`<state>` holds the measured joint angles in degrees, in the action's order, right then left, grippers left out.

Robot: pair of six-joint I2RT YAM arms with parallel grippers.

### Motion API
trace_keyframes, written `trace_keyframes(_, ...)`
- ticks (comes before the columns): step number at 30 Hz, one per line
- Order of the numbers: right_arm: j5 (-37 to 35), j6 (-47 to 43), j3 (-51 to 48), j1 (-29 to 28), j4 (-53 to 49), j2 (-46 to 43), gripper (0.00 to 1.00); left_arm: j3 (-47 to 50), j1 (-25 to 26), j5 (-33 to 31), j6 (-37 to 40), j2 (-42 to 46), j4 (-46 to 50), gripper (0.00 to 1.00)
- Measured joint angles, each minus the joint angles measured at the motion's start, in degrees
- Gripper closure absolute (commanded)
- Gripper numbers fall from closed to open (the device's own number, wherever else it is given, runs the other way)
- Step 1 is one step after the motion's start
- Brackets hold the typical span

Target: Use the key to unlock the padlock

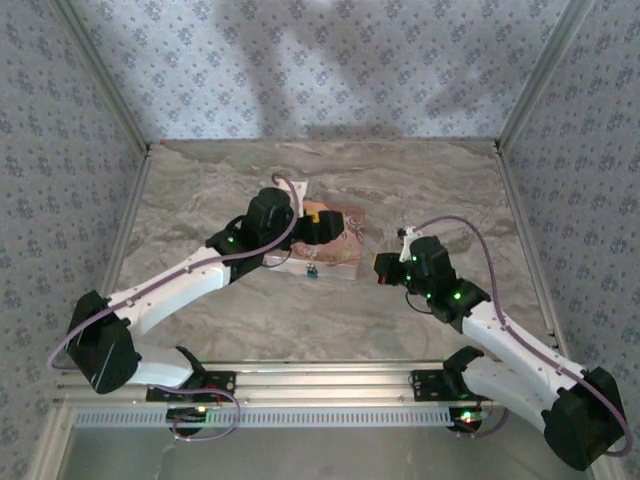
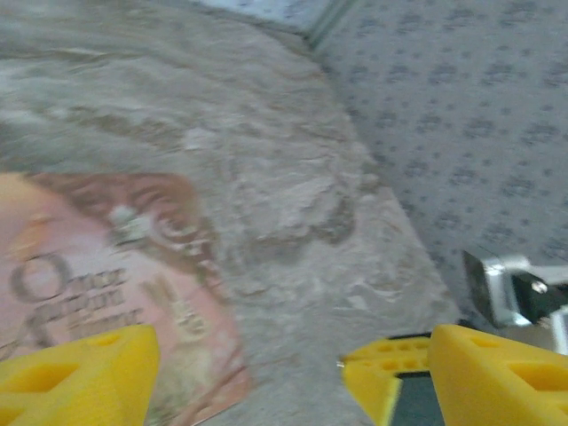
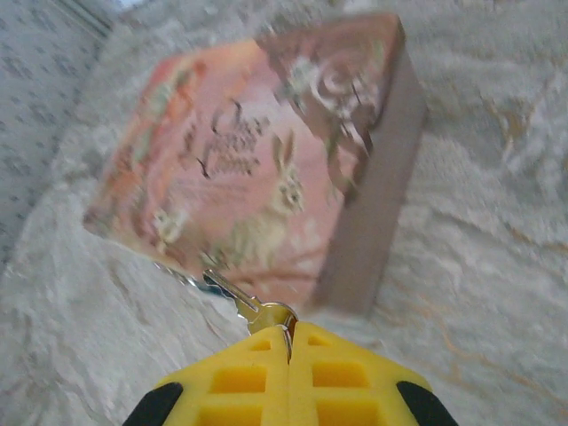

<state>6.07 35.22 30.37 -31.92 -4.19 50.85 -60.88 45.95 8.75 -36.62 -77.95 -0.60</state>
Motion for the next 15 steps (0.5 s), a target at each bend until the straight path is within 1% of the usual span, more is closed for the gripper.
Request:
trace_keyframes(8, 0.92, 3.58, 3.61, 0.07, 4.96, 0.04, 1.0, -3.08, 4.04, 2.67, 1.49, -4.7, -4.63, 0.31)
trace_keyframes(15, 1.95, 5.64, 3.76, -0.15, 6.86, 0.04, 1.0, -3.58, 4.37, 3.76, 1.14, -8.11, -5.75, 0.45)
